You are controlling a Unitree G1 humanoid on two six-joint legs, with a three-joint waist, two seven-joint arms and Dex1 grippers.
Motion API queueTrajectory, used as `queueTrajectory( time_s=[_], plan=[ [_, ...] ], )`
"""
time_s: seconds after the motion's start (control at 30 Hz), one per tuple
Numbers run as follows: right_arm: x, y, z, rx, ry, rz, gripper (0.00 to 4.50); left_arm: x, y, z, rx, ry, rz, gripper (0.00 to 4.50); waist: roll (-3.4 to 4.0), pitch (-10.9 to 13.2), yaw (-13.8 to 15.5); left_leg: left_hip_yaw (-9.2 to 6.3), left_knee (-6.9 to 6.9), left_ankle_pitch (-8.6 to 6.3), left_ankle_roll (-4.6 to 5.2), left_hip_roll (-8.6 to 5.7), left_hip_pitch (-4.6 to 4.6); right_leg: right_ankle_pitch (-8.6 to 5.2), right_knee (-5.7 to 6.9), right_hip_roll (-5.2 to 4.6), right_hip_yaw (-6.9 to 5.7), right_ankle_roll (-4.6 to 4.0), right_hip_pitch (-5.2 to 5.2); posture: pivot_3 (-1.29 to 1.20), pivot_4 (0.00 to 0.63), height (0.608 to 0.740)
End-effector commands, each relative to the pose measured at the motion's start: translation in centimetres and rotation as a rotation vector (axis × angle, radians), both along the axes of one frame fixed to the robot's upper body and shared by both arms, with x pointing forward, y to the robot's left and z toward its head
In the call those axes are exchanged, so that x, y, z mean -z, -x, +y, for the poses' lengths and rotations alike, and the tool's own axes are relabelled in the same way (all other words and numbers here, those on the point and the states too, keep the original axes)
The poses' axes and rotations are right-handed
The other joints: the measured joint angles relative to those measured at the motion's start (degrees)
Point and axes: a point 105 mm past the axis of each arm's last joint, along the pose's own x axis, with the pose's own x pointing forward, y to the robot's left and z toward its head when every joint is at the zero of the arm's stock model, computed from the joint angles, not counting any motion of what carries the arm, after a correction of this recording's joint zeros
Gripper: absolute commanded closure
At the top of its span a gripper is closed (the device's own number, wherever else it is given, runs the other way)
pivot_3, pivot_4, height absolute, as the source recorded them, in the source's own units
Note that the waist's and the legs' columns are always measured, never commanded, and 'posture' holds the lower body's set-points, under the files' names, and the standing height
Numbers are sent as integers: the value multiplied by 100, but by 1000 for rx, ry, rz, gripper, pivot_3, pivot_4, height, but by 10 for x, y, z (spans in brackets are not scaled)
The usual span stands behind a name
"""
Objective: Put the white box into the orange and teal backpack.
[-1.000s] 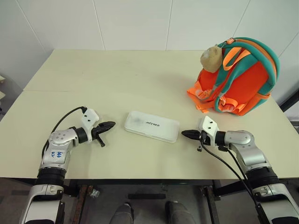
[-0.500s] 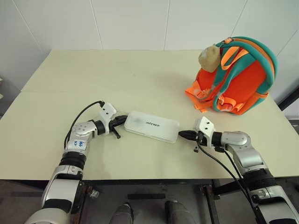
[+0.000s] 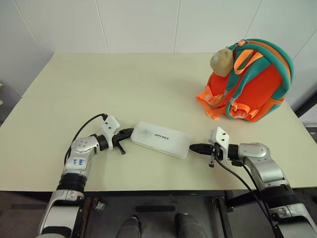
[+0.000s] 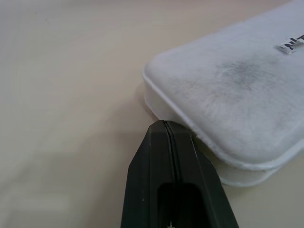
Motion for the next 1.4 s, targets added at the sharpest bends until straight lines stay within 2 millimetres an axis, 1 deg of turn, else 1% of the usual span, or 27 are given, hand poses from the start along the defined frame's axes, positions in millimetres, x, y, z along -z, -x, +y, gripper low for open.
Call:
queueTrajectory(
  time_s=[0.03, 0.27, 0.67, 0.77, 0.83, 0.93, 1.07, 1.1, 1.13, 1.17, 1.3, 1.4],
  plan=[
    [-12, -4, 7, -40, -14, -65, 4500, -5, 20, -25, 101, 21, -2, 4489, 0, 0, 16, -1, 0, 0, 0, 1, 2, 0, 1, 1, -1, -1, 0, 0, 150, 740],
    [-12, -19, 2, -11, -1, -92, 4500, -8, 33, -33, 98, 40, 15, 4489, 0, 0, 25, 0, 7, 5, -2, 0, 3, 1, -1, 0, -1, -5, 6, 0, 150, 740],
    [-10, -27, 5, -17, 5, -117, 4500, -10, 37, -36, 90, 50, 29, 4489, 0, 0, 26, -2, 7, 5, -2, 0, 3, 1, -3, 0, -2, -5, 6, 0, 150, 740],
    [-15, -33, 2, 15, 2, -144, 4500, -8, 39, -37, 92, 53, 41, 4489, 0, 0, 25, -2, 7, 5, -3, 0, 3, 1, -3, 0, -2, -5, 6, 0, 150, 740],
    [-13, -34, 0, 23, 13, -143, 4500, -7, 40, -38, 95, 52, 47, 4489, 0, 0, 24, -1, 7, 5, -2, 0, 3, 1, -3, 0, -2, -6, 6, 0, 150, 740],
    [-10, -33, -5, 37, 26, -129, 4500, -5, 38, -33, 74, 43, 46, 4489, 0, 0, 25, -2, 5, 5, -3, 0, 3, 0, -4, 0, -2, -7, 6, 0, 150, 740],
    [-13, -33, -20, 75, 24, -100, 4500, -6, 30, -17, 9, 32, 58, 4489, 0, 0, 25, -1, 6, 5, -2, 0, 3, 0, -4, 0, -2, -6, 7, 0, 150, 740],
    [-16, -34, -25, 86, 30, -98, 4150, -7, 26, -10, -12, 17, 53, 4317, 0, 0, 31, -2, 6, 5, -2, 0, 3, 0, -4, 0, -2, -6, 7, 0, 150, 740],
    [-19, -34, -30, 91, 39, -98, 3966, -9, 23, -4, -30, 8, 49, 4085, 0, 0, 33, -2, 6, 5, -2, 0, 3, 0, -4, 0, -2, -6, 8, 0, 150, 740],
    [-22, -34, -35, 100, 48, -104, 3644, -10, 21, 1, -39, 4, 50, 3856, 0, 0, 29, -3, 6, 5, -2, 0, 3, 0, -4, 0, -2, -6, 8, 0, 150, 740],
    [-28, -38, -56, 144, 95, -96, 2293, -10, 13, 20, -65, -43, 63, 2621, 1, 0, 20, -2, 4, 5, -3, -1, 2, 0, -8, 0, -2, -7, 7, 0, 150, 740],
    [-31, -38, -68, 155, 139, -84, 1273, -8, 13, 27, -44, -43, 121, 1666, 1, 0, 4, 0, -3, 5, -2, 0, 3, 0, -15, 0, -2, -7, 7, 0, 150, 740]
  ],
)
